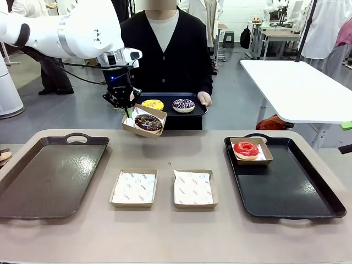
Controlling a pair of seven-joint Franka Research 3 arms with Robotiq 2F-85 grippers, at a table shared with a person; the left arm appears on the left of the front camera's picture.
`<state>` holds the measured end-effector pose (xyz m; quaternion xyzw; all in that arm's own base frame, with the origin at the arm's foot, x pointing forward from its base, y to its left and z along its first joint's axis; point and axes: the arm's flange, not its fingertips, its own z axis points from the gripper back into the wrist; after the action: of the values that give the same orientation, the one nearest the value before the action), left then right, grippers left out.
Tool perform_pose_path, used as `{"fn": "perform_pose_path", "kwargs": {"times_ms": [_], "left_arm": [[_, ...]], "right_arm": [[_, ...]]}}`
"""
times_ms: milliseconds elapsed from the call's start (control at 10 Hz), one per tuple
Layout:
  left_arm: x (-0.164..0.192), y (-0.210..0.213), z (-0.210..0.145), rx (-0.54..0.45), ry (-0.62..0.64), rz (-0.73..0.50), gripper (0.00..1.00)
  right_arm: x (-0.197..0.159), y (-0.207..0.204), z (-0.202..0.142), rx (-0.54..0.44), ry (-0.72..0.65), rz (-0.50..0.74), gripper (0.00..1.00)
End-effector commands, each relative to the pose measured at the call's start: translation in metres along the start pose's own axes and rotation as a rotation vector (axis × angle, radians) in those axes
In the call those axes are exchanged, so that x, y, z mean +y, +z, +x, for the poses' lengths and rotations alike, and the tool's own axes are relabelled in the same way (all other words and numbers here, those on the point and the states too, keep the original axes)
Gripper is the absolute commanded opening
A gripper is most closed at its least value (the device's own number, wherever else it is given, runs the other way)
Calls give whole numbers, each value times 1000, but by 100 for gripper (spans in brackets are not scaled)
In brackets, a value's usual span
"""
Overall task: Individually package the donuts and arrange them on the tray.
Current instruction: Place the picked Paper togo box on the Handle tray while simultaneously picking up another Paper togo box from the table with the other hand.
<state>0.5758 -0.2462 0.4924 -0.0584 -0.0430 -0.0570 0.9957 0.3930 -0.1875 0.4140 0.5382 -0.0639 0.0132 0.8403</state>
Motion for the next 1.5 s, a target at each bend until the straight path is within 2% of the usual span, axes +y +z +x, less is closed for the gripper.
{"fn": "perform_pose_path", "kwargs": {"times_ms": [0, 100, 200, 400, 700, 1000, 1200, 1400], "left_arm": [[26, 23, -28, -5, -30, -8, 1], [43, 36, -36, -23, -29, -9, 1], [63, 47, -41, -18, -12, 22, 1], [95, 62, -56, -16, 43, 78, 1], [151, 57, -67, 15, 132, 80, 1], [199, 39, -67, 32, 205, 64, 1], [214, 16, -58, 41, 200, 64, 1], [222, -3, -51, 49, 171, 67, 1]], "right_arm": [[37, -36, 7, 118, 30, -154, 100], [60, -51, 15, 186, 40, -183, 100], [87, -70, 26, 203, 56, -261, 100], [134, -114, 26, 237, 88, -429, 100], [182, -185, 28, 224, 125, -675, 100], [182, -256, 25, 230, 156, -807, 100], [167, -299, 23, 212, 176, -866, 100], [147, -330, 21, 212, 187, -872, 100]]}}
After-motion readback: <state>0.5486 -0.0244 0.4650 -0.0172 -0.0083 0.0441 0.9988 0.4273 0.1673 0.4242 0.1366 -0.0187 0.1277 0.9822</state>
